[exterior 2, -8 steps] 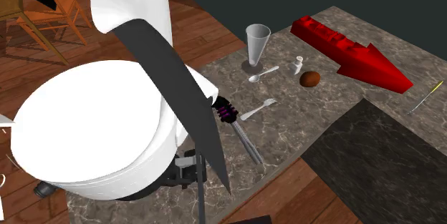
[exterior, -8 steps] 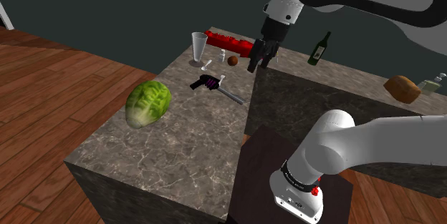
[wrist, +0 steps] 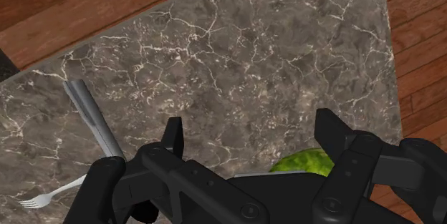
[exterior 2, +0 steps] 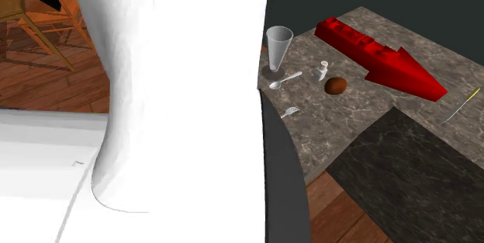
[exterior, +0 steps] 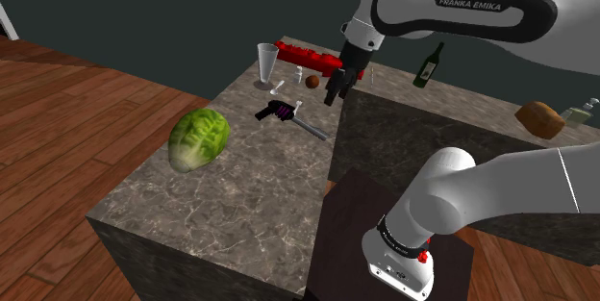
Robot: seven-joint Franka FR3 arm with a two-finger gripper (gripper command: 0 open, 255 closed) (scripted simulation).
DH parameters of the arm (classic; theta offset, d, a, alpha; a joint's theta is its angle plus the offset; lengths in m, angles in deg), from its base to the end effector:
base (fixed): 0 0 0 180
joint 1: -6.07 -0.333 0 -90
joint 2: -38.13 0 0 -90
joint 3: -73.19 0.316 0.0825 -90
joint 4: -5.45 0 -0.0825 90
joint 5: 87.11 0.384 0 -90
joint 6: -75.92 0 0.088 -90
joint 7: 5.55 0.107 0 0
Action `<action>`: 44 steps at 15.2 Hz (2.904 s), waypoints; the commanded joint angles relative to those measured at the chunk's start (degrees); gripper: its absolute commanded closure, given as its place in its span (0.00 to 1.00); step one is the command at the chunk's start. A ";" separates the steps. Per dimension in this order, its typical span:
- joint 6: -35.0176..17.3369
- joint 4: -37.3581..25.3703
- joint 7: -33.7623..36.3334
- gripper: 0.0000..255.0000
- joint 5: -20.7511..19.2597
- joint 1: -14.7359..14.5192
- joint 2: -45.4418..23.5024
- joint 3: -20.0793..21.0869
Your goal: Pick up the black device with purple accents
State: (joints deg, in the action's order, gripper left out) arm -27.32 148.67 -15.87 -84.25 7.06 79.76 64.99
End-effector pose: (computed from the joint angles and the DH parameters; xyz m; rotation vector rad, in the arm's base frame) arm 0.3322 -0.0554 0.5212 -3.0017 -0.0654 -0.0672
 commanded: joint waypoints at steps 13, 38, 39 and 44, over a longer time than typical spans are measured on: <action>-28.57 0.55 -23.09 0.00 -0.52 -2.65 -24.37 -12.07; -46.47 -16.86 -57.72 1.00 26.53 -0.64 -60.93 -11.69; -46.48 -16.86 -57.72 1.00 26.54 -0.64 -60.94 -11.68; -46.47 -16.87 -57.72 1.00 26.54 -0.64 -60.94 -11.69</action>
State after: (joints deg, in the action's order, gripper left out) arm -73.80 131.79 -73.58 -57.71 6.43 18.85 53.30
